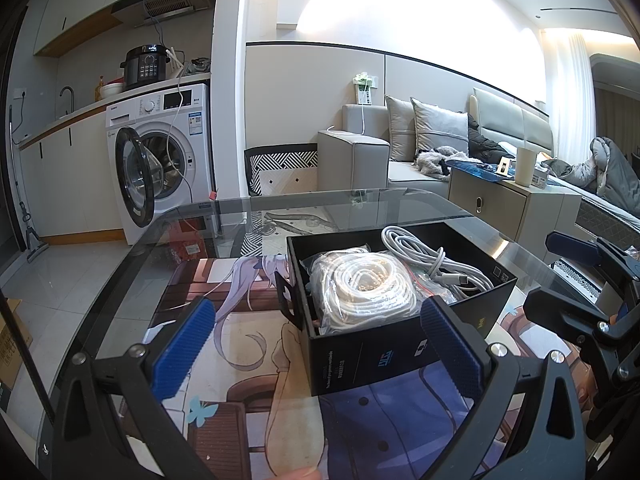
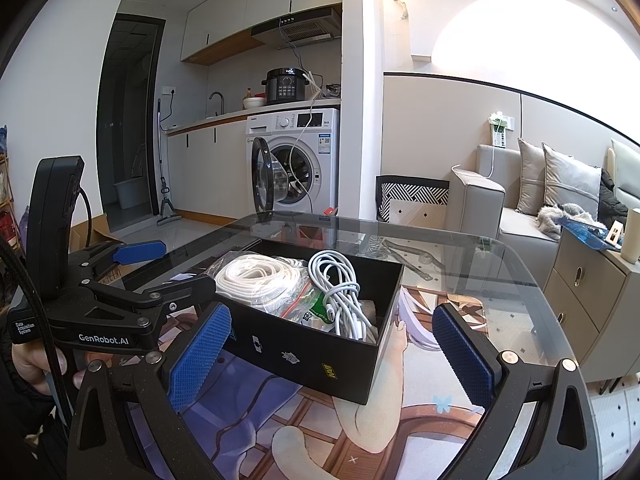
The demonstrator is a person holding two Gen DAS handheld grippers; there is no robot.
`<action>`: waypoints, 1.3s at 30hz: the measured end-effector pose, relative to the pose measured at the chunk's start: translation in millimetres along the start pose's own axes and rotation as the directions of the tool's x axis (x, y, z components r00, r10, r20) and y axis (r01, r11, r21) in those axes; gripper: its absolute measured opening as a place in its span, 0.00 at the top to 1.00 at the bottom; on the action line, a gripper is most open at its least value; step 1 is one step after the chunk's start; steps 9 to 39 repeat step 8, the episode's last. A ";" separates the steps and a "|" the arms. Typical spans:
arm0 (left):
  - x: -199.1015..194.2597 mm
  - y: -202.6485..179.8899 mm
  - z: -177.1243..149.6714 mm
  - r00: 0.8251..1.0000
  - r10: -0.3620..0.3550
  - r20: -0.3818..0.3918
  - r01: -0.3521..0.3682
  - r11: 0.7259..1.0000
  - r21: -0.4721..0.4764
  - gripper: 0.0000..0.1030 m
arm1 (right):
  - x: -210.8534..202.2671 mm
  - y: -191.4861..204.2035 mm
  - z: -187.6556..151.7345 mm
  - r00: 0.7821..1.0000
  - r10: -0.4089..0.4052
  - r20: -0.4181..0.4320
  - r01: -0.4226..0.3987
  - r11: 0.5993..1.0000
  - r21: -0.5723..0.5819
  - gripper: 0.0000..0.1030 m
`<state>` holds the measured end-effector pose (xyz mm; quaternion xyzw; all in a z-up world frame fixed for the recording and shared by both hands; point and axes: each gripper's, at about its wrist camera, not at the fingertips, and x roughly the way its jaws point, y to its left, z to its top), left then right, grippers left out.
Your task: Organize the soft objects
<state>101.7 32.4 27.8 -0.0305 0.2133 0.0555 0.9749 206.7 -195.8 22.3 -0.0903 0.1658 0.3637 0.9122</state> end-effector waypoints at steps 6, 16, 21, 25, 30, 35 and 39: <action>0.0 -0.1 -0.2 1.000 -0.001 0.001 0.001 1.000 0.000 0.00 | 0.0 0.1 -0.1 1.000 0.000 0.000 0.000 1.000 0.000 0.01; 0.0 -0.5 0.0 1.000 0.000 0.002 0.000 1.000 -0.001 0.00 | -0.4 -0.4 0.1 1.000 0.000 0.000 0.000 1.000 0.000 0.01; 0.0 -0.5 0.0 1.000 0.000 0.002 0.000 1.000 -0.001 0.00 | -0.4 -0.4 0.1 1.000 0.000 0.000 0.000 1.000 0.000 0.01; 0.0 -0.5 0.0 1.000 0.000 0.002 0.000 1.000 -0.001 0.00 | -0.4 -0.4 0.1 1.000 0.000 0.000 0.000 1.000 0.000 0.01; 0.0 -0.5 0.0 1.000 0.000 0.002 0.000 1.000 -0.001 0.00 | -0.4 -0.4 0.1 1.000 0.000 0.000 0.000 1.000 0.000 0.01; 0.0 -0.5 0.0 1.000 0.000 0.002 0.000 1.000 -0.001 0.00 | -0.4 -0.4 0.1 1.000 0.000 0.000 0.000 1.000 0.000 0.01; 0.0 -0.5 0.0 1.000 0.000 0.002 0.000 1.000 -0.001 0.00 | -0.4 -0.4 0.1 1.000 0.000 0.000 0.000 1.000 0.000 0.01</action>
